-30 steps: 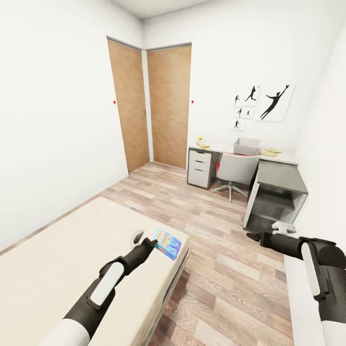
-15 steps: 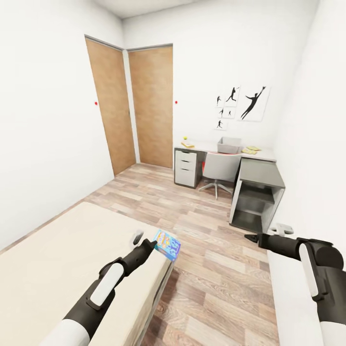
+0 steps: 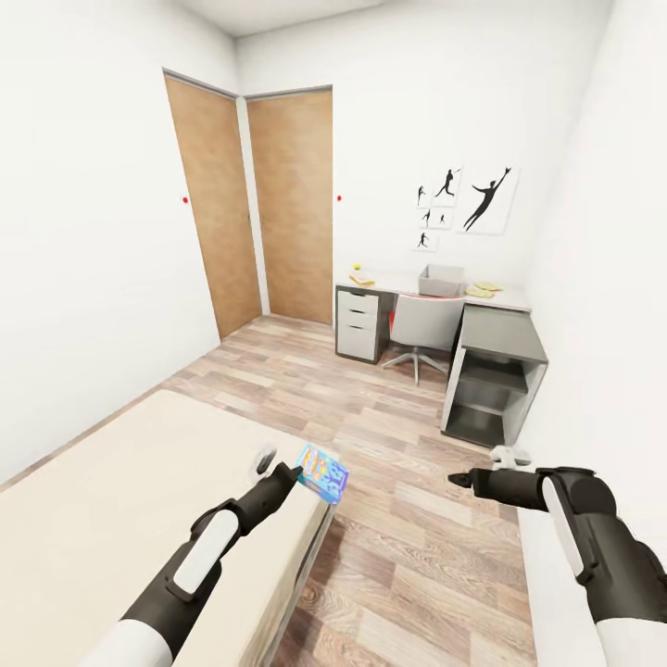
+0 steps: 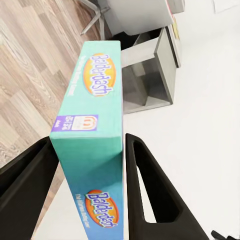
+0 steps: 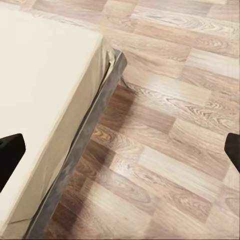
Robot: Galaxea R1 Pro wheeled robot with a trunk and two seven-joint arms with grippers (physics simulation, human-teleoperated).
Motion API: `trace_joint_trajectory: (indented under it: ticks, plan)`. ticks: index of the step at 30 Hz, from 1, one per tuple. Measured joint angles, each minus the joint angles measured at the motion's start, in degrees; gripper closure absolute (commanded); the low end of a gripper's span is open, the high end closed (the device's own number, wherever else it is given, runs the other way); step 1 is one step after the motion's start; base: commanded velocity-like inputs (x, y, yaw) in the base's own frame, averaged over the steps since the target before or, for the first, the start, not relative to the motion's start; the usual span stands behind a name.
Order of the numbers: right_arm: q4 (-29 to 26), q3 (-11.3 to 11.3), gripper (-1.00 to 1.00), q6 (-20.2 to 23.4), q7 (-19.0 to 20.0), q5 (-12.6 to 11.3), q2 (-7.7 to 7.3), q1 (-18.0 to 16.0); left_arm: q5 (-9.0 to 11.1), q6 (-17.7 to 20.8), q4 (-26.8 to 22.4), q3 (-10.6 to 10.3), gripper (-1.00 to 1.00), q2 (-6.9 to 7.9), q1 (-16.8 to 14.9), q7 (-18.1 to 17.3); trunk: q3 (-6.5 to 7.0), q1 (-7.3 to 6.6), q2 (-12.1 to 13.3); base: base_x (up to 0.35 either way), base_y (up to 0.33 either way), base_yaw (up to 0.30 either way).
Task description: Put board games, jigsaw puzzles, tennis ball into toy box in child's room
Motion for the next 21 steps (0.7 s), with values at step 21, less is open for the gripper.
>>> trace_joint_trajectory:
  ticks: [21]
  plan:
    - [3.5, 1.7, -1.00, -1.8, -0.4, 0.0, 1.13, -1.4, -0.1, -0.2, -0.6, 0.1, 1.00, 0.03, 1.3, -0.8, 0.00, -0.02, 0.0, 0.044, 0.000, -0.039]
